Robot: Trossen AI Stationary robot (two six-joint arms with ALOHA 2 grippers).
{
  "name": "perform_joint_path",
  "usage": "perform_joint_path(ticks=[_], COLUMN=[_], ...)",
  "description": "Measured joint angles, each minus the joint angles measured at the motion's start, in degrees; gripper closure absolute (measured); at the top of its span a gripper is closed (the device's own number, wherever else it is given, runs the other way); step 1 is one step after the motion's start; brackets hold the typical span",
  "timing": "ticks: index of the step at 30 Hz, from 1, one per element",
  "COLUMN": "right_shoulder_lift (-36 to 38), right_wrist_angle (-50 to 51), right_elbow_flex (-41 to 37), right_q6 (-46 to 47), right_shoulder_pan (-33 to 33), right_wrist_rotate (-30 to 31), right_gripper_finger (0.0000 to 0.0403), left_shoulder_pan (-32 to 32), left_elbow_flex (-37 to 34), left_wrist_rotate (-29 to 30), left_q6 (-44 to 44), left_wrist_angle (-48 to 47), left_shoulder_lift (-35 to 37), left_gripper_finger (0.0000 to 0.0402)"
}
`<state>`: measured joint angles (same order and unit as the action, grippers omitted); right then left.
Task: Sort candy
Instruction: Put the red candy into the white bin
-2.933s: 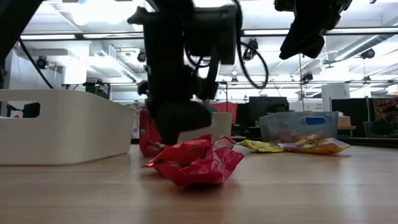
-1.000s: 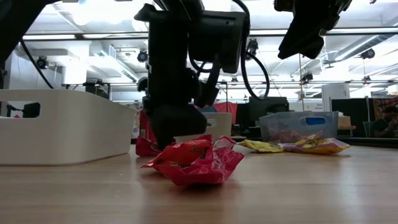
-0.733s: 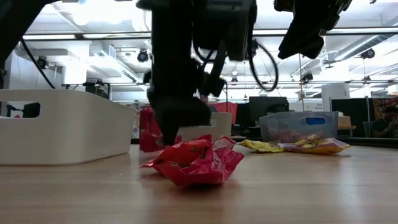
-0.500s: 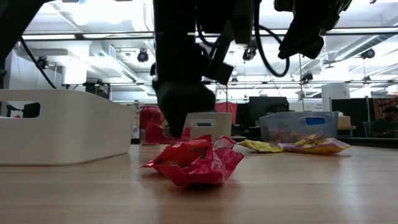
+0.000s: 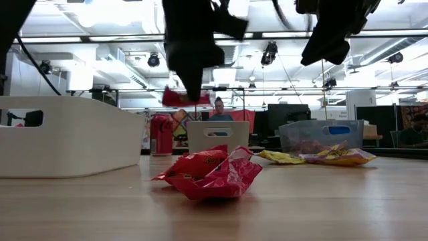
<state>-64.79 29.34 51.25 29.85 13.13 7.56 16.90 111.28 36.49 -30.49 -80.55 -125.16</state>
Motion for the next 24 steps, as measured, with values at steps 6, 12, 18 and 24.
perform_joint_path(ticks=[6, 12, 18, 24], right_shoulder_lift=[0.00, 0.00, 0.00, 0.00], right_wrist_angle=[-0.24, -1.36, -1.43, -1.75], right_elbow_flex=[-0.10, -1.01, -1.71, -1.71], right_q6=[-0.02, -0.30, -0.24, -0.09], right_shoulder_pan=[0.00, -0.02, -0.02, -0.02], right_wrist_rotate=[0.08, 0.08, 0.03, 0.02], right_gripper_finger=[0.0323, 0.0323, 0.0323, 0.0323], left_shoulder_pan=[1.44, 4.87, 9.20, 9.47], left_elbow_flex=[-6.33, -16.83, -30.82, -47.62], left_wrist_rotate=[0.02, -6.21, -7.19, -8.25], left_q6=[-2.97, -5.92, -6.62, -0.81], left_wrist_angle=[-0.01, 0.32, 2.02, 21.08], left_shoulder_lift=[7.74, 18.34, 30.94, 40.67], left_gripper_finger=[0.0402, 0.0401, 0.0401, 0.0401])
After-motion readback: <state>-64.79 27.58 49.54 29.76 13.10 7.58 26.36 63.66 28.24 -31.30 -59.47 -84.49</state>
